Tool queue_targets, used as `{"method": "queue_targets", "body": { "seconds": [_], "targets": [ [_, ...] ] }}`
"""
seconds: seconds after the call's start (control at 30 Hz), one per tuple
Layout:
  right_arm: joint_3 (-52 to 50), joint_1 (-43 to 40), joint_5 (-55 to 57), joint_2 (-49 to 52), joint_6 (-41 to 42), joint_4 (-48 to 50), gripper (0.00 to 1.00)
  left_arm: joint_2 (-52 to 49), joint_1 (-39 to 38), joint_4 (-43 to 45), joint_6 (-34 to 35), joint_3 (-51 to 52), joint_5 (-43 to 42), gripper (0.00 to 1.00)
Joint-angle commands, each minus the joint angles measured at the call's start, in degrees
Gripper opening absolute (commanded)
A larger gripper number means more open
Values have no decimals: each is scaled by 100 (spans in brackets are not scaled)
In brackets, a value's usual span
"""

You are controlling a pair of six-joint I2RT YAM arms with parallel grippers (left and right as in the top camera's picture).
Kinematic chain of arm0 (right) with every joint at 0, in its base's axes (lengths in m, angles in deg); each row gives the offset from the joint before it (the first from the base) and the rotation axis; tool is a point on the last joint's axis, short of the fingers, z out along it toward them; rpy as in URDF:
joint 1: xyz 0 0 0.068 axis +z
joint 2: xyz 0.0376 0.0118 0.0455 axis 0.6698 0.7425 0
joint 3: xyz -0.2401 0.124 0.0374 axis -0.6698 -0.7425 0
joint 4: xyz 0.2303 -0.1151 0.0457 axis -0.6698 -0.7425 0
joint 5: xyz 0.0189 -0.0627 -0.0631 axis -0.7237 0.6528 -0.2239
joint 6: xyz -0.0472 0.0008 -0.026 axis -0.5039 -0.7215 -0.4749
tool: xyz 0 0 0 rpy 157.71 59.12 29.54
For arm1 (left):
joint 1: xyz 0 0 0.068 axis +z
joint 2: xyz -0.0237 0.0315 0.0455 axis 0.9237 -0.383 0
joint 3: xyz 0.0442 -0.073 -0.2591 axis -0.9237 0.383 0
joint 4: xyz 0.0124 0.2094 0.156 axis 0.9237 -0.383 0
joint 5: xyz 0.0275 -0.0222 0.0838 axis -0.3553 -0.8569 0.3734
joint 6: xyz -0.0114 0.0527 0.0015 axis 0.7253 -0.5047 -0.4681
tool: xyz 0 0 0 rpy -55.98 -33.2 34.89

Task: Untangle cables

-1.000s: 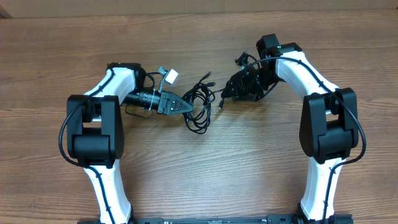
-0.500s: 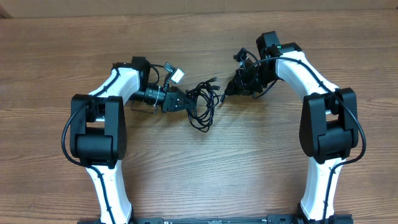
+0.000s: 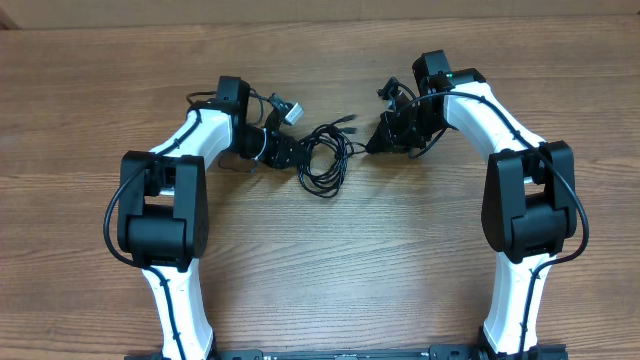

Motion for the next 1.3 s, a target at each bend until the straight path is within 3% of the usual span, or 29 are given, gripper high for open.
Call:
{"method": "queue_targets", "body": {
  "seconds": [0.0,0.03,0.07,0.17,0.3,0.47,0.8,0.97,1.27],
  "targets": [
    [162,-7,-212,-59,-4,-24,7,-72,-50,63,883,11,409,4],
    [160,-7,-286,-59,-2,-37,9,-72,-48,66,966,11,428,4],
    [160,-7,-291,-59,214,-44,21,-72,-48,63,1139,11,525,4],
    [162,-7,-297,-59,765,-52,32,-72,-55,44,1711,13,898,4],
    [162,-2,-273,-59,1287,-52,35,-72,-120,-140,3165,13,2151,4],
    [162,4,-269,-59,2122,42,34,-72,-280,-240,3965,15,2754,4],
    [160,186,136,-59,3764,415,29,-72,-715,-247,4024,20,3047,4],
    [157,487,682,-59,4148,699,34,-72,-828,-243,4004,20,3058,4],
    [157,944,1735,-57,4865,905,33,-72,-868,-284,3995,20,3036,4]
  ]
}}
